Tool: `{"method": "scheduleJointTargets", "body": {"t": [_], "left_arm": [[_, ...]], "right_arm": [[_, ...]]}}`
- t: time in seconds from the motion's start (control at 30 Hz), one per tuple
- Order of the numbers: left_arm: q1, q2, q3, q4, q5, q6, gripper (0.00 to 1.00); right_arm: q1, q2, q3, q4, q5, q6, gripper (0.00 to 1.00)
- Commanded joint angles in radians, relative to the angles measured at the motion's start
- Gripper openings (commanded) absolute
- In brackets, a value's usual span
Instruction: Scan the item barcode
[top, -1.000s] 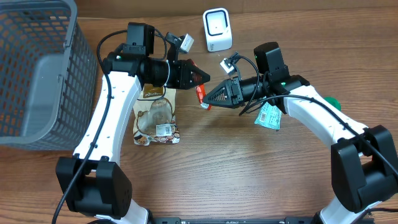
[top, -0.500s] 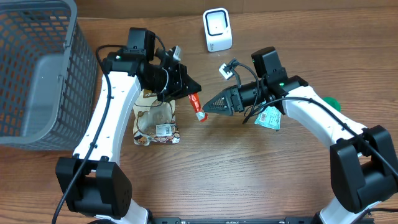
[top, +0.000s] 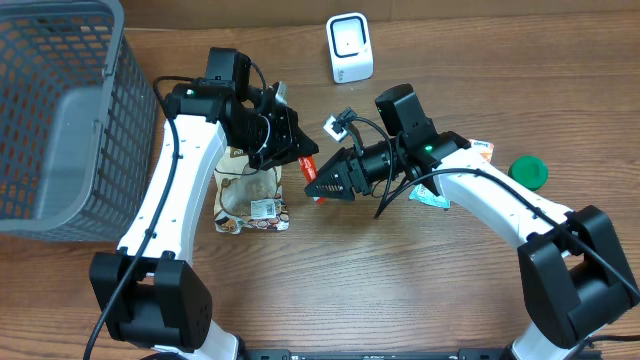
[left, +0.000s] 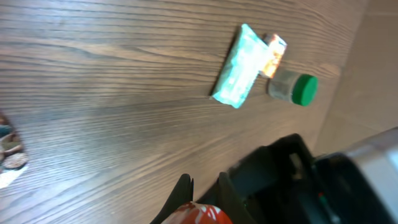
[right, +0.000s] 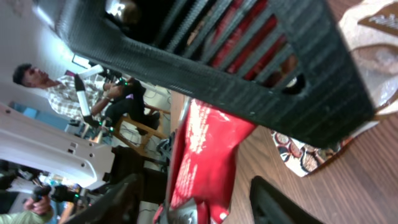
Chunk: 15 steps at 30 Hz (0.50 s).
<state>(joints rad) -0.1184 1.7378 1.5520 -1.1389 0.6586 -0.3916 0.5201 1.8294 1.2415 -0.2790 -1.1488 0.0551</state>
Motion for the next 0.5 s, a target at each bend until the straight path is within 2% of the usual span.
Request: {"method": "scheduleJointTargets", "body": {"t": [0.0,0.17,0.47], "left_arm": [[-0.011,0.003,0.003,-0.006,-0.049,-0.013,0.04],[-0.015,0.003,0.003,-0.006,-0.046,-0.013,0.04],[-0.016,0.003,0.003,-0.022,0.057,-0.013,0.04]], "right_arm": [[-0.011,-0.004,0.001,0.011,-0.032,-0.008,0.52],[-0.003,-0.004,0.001,0.012,-0.041,-0.008,0.52],[0.018,-0.004,0.001,0.007,0.043,-0.008,0.51]]}}
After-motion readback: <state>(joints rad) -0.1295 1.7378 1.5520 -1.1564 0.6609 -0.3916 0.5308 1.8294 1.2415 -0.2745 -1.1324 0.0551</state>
